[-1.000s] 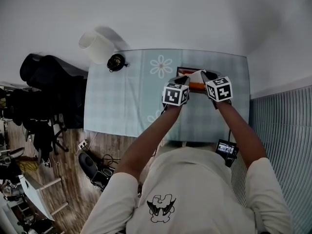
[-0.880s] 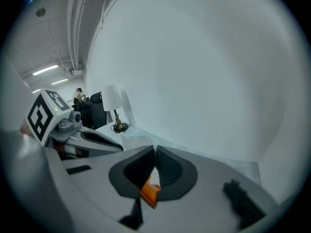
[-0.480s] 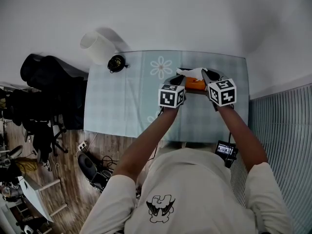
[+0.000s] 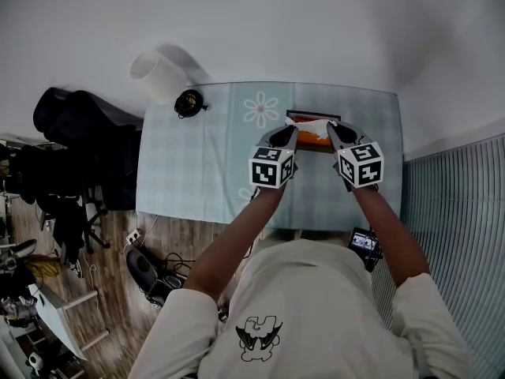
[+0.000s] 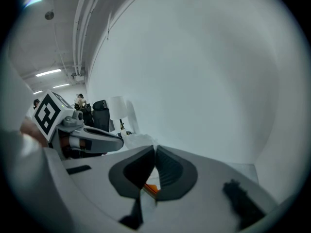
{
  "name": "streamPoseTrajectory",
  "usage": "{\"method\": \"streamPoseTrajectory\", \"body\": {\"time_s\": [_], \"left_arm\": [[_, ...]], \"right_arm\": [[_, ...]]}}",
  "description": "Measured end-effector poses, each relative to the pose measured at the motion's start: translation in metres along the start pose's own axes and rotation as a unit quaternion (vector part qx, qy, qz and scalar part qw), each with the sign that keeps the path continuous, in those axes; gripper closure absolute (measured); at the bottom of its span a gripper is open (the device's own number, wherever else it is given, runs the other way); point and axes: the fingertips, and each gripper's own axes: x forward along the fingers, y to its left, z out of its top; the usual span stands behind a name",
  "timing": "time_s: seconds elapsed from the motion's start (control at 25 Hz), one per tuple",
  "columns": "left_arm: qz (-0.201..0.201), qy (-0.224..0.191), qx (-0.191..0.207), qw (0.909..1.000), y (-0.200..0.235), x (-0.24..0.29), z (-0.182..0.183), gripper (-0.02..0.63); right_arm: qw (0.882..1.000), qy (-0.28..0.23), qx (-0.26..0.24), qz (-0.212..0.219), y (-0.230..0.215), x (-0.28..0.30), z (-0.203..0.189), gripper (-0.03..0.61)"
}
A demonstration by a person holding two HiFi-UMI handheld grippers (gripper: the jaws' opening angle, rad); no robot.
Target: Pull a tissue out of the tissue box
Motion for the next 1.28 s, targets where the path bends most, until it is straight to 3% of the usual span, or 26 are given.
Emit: {"method": "streamPoseTrajectory", "body": {"time_s": [0.52,0.8,1.28], "left_arm": [[-0.022,-0.03,0.009,0.9993,-0.034,-0.035,0.008,0.584],[-0.025,-0.047,0.021,0.9984,-0.048,-0.057,0.007,0.584],[-0.018,-0.049,-0.003,0.9986,-0.054,-0.084,-0.021,0.584]], "right_arm": [[0.999,-0.036,-0.001,0.008,0.033,-0.044,-0.008,0.563],[0.998,-0.06,0.034,0.005,0.048,-0.071,-0.01,0.564],[0.996,-0.056,0.064,0.005,0.073,-0.093,-0.041,0.563]]}}
